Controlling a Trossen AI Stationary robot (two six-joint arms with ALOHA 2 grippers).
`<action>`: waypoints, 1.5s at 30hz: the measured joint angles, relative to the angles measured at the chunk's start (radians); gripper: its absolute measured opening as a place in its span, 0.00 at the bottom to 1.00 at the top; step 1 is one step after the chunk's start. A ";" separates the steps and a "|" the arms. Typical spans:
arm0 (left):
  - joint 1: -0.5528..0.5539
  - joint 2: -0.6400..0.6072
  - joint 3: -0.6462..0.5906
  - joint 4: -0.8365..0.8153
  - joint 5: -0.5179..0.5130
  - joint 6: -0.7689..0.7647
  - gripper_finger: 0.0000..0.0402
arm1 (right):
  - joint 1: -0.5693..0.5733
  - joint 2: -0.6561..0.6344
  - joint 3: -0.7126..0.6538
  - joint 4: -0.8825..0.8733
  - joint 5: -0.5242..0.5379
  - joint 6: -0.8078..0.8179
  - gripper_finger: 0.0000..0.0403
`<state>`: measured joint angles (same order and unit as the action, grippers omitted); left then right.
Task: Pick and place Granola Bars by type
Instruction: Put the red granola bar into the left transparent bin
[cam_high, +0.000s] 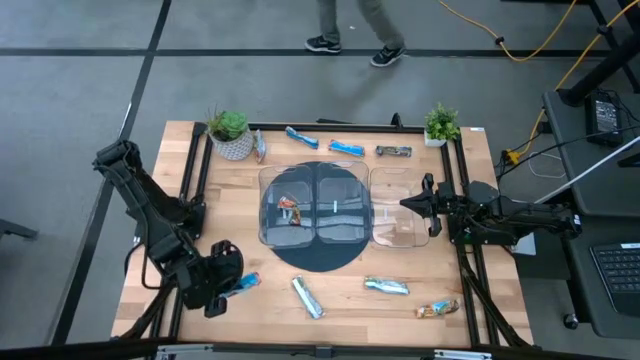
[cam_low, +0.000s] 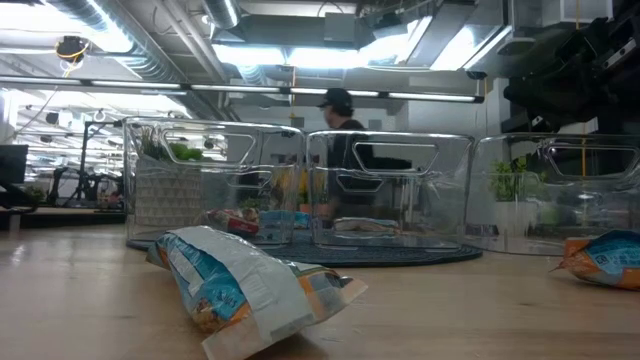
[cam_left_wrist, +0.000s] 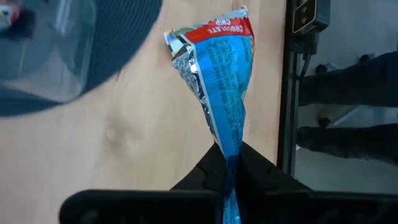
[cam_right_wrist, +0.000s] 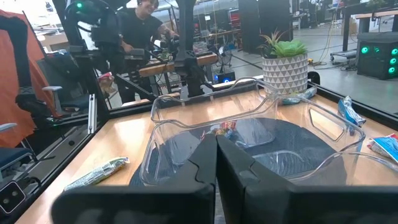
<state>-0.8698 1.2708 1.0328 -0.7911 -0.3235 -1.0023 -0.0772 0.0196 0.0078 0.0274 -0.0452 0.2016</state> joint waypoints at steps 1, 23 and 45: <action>0.025 -0.007 0.000 0.000 0.017 0.038 0.01 | 0.000 0.000 0.000 0.000 0.000 0.000 0.02; 0.580 -0.051 0.224 -0.025 0.155 0.608 0.02 | 0.000 0.000 0.000 0.000 0.000 0.000 0.02; 0.980 0.090 0.350 -0.093 0.370 0.742 0.02 | 0.000 0.000 0.000 0.000 0.000 0.000 0.02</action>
<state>0.1103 1.3611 1.3833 -0.8845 0.0469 -0.2601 -0.0774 0.0193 0.0078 0.0273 -0.0452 0.2015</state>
